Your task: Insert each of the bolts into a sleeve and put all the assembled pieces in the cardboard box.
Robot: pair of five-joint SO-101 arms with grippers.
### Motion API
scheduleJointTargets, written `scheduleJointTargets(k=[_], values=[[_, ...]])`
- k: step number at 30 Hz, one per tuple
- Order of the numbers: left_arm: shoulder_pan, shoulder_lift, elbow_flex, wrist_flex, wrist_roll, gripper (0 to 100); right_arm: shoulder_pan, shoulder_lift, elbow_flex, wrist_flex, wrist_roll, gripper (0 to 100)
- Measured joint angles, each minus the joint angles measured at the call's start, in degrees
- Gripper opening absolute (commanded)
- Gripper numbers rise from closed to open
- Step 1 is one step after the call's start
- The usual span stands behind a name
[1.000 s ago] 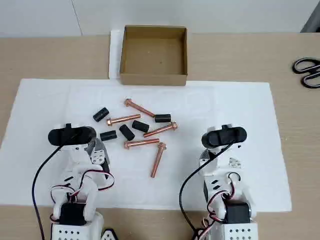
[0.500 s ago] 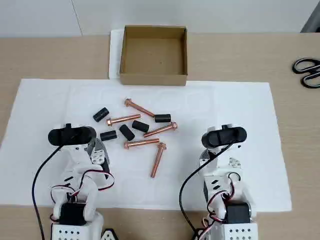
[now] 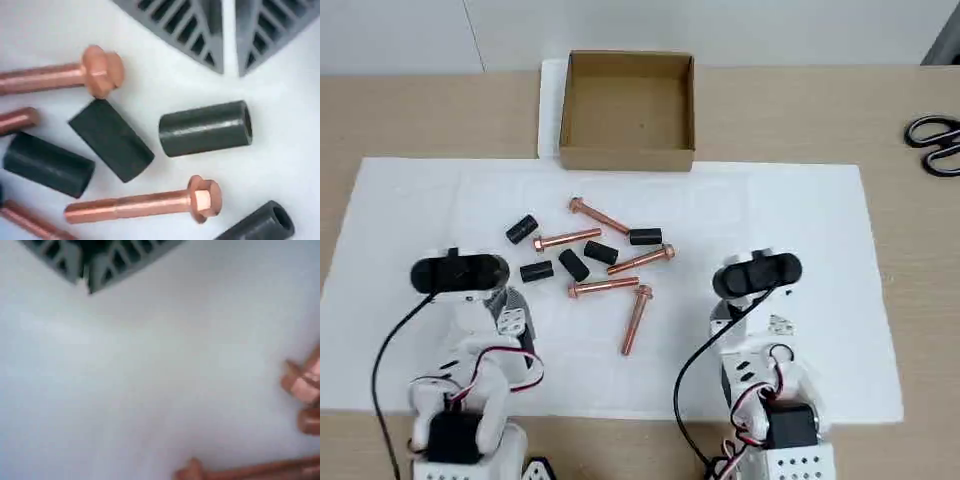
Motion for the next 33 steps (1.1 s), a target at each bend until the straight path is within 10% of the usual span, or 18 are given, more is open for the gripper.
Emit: scheduleJointTargets(k=[9, 20, 33], values=[[-2.46, 15.21, -15.21, 3.25, -6.51, 1, -1.23, 0.0, -0.09, 0.26, 0.0, 0.8], [-8.53, 72.26, -60.92, 15.74, -6.77, 1, -1.14, 0.7, -14.77, 9.58, 2.73, 0.5], [-8.62, 101.98, -85.45, 29.36, -8.35, 1, -1.32, 42.11, -40.35, 15.21, 10.9, 0.4]])
